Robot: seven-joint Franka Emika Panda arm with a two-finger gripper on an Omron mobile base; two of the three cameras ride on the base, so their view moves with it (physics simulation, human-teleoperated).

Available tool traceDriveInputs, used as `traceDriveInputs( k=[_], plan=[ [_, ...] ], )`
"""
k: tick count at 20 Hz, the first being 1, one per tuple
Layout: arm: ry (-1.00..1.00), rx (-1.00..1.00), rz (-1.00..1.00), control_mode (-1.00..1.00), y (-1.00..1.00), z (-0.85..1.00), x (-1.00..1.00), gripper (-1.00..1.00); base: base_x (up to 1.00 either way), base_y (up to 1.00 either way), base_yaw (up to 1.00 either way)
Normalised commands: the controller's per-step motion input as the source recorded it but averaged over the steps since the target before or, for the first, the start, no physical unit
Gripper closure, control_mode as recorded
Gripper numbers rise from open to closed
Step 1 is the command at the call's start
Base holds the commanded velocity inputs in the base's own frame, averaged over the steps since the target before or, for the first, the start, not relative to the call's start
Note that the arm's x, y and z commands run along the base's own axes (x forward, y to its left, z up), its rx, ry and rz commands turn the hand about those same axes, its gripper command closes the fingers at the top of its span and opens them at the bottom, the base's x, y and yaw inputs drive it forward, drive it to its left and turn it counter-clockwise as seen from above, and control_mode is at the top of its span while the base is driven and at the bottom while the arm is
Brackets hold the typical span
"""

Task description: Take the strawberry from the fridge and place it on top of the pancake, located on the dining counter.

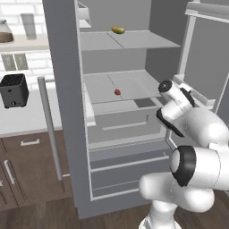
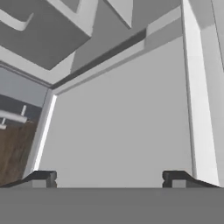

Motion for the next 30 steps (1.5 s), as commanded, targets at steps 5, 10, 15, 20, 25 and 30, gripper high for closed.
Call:
traceDriveInputs(
  k=[5,10,15,20,25,30],
  plan=[
    [0.03,-0.08,0.21,-1.00,-0.15,0.00,-0.01,-1.00,0.00,0.00,0.00],
    [0.02,0.04,0.07,-1.00,0.51,0.10,-0.08,-1.00,0.00,0.00,0.00],
    [0.22,0.64,-0.19,-1.00,0.59,0.11,-0.10,-1.00,0.00,0.00,0.00],
    [0.25,0.80,-0.39,-1.00,0.08,0.39,-0.65,-1.00,0.00,0.00,0.00],
    [0.21,0.08,-0.20,-1.00,0.25,0.82,-0.61,-1.00,0.00,0.00,0.00],
    [0.01,-0.10,-0.12,-1.00,0.65,0.11,-0.73,-1.00,0.00,0.00,0.00]
  ],
)
